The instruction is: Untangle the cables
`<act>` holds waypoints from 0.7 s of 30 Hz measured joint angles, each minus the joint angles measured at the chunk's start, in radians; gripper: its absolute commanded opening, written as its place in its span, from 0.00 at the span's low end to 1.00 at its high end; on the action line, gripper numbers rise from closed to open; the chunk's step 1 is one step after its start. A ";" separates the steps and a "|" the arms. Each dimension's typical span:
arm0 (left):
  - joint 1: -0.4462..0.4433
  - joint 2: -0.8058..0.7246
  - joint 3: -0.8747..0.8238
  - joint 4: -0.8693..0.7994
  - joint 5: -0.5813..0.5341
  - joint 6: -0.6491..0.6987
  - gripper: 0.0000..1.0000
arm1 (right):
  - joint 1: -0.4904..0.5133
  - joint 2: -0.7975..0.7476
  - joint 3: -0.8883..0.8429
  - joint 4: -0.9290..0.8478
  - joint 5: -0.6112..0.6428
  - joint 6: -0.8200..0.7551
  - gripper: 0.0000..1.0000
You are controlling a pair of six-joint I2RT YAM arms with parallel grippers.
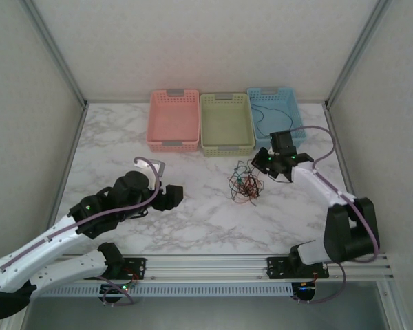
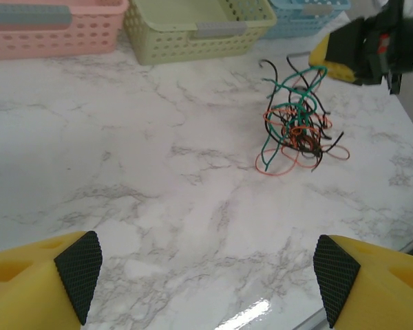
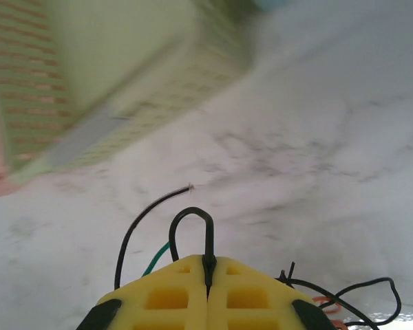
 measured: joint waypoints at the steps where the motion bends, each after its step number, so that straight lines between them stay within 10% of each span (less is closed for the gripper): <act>1: 0.000 0.008 -0.009 0.017 0.021 -0.002 0.84 | 0.009 -0.038 -0.004 0.012 -0.016 -0.008 0.00; 21: 0.020 0.437 0.178 0.283 0.386 0.061 0.82 | 0.159 -0.155 -0.065 0.095 -0.141 -0.140 0.00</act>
